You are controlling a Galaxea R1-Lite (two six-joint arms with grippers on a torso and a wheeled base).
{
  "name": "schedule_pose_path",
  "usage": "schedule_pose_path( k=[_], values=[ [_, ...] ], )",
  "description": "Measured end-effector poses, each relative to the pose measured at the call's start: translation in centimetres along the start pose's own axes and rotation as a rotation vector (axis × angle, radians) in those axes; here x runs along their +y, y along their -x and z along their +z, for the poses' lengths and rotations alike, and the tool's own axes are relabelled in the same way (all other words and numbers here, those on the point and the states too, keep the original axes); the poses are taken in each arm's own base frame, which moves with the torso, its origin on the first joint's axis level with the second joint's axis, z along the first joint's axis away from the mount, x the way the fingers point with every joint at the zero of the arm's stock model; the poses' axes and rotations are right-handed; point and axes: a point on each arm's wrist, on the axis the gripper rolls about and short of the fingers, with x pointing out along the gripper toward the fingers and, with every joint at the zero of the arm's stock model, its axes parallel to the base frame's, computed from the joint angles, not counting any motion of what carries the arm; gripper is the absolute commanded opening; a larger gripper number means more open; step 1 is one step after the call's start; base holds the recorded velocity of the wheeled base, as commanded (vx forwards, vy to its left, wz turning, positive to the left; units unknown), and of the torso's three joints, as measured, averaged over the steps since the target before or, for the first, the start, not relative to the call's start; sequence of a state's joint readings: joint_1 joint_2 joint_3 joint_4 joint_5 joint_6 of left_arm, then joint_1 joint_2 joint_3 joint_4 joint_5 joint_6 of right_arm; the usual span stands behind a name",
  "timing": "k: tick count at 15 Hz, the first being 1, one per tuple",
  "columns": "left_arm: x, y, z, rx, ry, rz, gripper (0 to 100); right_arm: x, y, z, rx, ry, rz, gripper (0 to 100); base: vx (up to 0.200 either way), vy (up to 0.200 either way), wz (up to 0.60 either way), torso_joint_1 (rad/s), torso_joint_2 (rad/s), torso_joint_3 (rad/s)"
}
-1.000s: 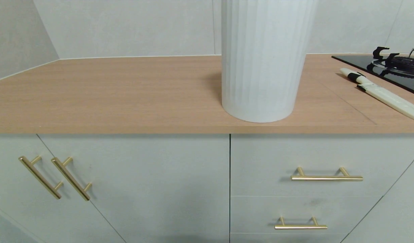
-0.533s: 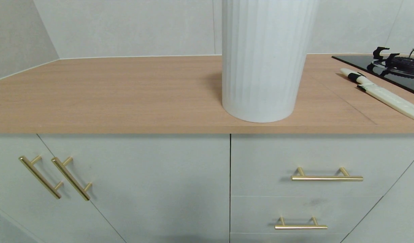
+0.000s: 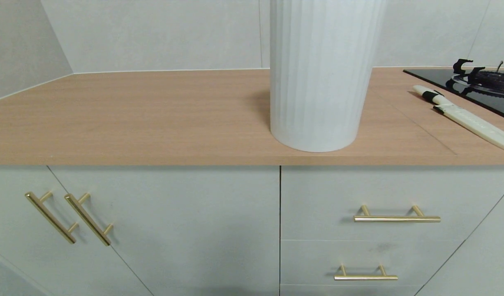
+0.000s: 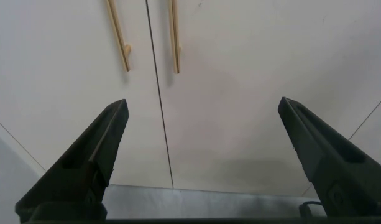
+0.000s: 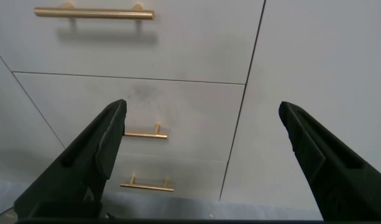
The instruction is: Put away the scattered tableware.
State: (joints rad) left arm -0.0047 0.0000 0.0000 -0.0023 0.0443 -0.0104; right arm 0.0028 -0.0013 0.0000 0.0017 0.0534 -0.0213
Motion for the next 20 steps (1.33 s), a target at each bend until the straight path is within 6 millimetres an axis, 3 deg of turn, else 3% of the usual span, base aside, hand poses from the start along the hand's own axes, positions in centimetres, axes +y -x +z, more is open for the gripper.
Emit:
schedule_pose_path(
  k=[20],
  values=[
    [0.00,0.00,0.00,0.000,0.000,0.000,100,0.00,0.00,0.00,0.000,-0.002,0.000,100,0.000,0.000,0.00,0.183,-0.46,-0.287]
  ],
)
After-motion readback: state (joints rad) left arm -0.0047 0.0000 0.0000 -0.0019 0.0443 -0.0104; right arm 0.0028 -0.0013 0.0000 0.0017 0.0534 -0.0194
